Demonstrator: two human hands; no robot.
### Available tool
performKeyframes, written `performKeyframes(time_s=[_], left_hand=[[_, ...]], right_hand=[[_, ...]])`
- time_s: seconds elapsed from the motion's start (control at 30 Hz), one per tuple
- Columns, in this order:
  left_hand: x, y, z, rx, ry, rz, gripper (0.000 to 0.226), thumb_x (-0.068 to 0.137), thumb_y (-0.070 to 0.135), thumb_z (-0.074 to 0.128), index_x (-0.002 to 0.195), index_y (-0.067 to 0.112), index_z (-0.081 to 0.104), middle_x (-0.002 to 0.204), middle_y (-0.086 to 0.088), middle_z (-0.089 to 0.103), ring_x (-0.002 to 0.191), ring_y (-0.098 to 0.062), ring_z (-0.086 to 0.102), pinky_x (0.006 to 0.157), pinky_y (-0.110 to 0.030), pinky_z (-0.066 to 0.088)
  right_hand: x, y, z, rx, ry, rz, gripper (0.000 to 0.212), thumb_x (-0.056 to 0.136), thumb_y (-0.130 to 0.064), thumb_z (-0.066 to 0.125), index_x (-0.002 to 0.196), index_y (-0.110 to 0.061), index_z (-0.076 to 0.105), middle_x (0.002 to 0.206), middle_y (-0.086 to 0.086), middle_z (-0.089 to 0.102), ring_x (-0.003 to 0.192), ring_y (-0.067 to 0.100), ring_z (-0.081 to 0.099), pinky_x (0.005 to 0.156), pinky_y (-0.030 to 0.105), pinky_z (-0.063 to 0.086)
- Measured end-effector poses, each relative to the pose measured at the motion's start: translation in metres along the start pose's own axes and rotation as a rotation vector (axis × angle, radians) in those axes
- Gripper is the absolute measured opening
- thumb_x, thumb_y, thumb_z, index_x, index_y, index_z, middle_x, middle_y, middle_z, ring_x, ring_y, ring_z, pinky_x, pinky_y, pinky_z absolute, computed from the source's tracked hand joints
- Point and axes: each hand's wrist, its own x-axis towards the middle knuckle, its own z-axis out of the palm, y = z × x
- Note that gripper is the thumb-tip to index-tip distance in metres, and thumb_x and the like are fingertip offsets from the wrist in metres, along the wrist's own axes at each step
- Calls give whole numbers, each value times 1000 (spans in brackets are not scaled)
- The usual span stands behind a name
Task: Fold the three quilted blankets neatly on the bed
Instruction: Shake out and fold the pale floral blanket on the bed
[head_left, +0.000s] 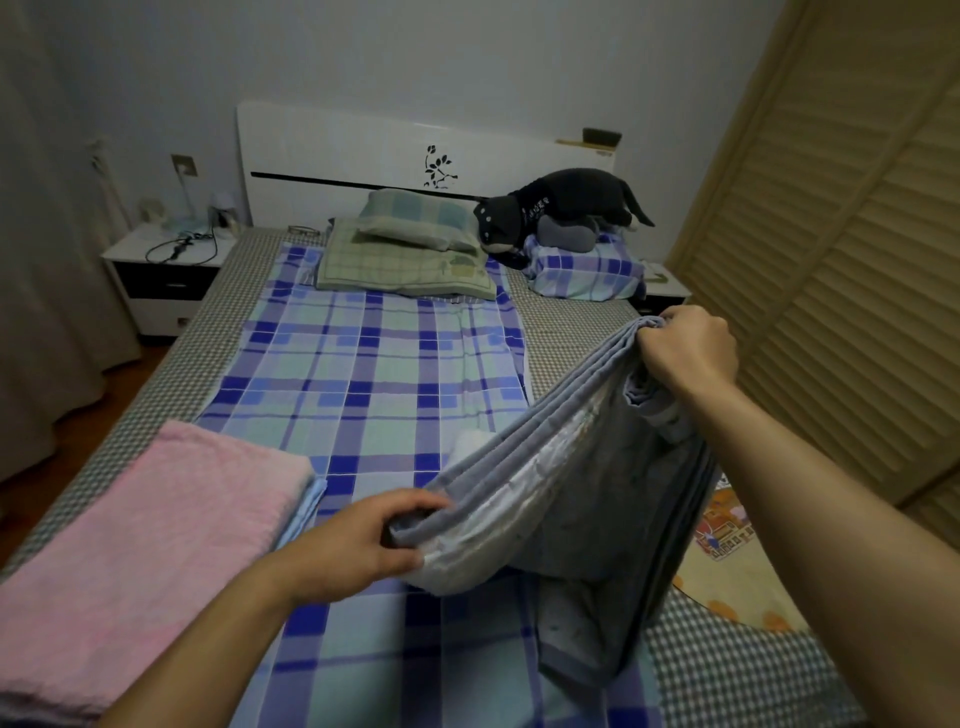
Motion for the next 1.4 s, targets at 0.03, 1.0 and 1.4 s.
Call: performKeyframes(time_s=[0.03,1.0,1.4], left_hand=[[0,0,2,-30,-70,-17,54,84,6,74,127,36,63,115,26,59,111,1,57,95,-15,46],[-31,-23,70,491,663,285,35,91,16,52,126,18,56,99,0,60,81,-21,62,71,-35,52],[-24,-31,47,791,521,402,43,89,0,48,127,16,62,129,-7,59,99,-28,65,76,-37,55]], right_hand=[[0,-1,1,12,-4,6,25,85,-32,53,91,-16,70,90,11,67,82,34,59,66,32,42],[-3,-4,29,-6,-22,97,26,88,-31,53,98,-15,70,103,14,68,94,36,62,71,33,44],[-6,0,24,-13,-25,103,27,85,-33,55,96,-12,69,106,16,68,99,38,62,73,34,44]])
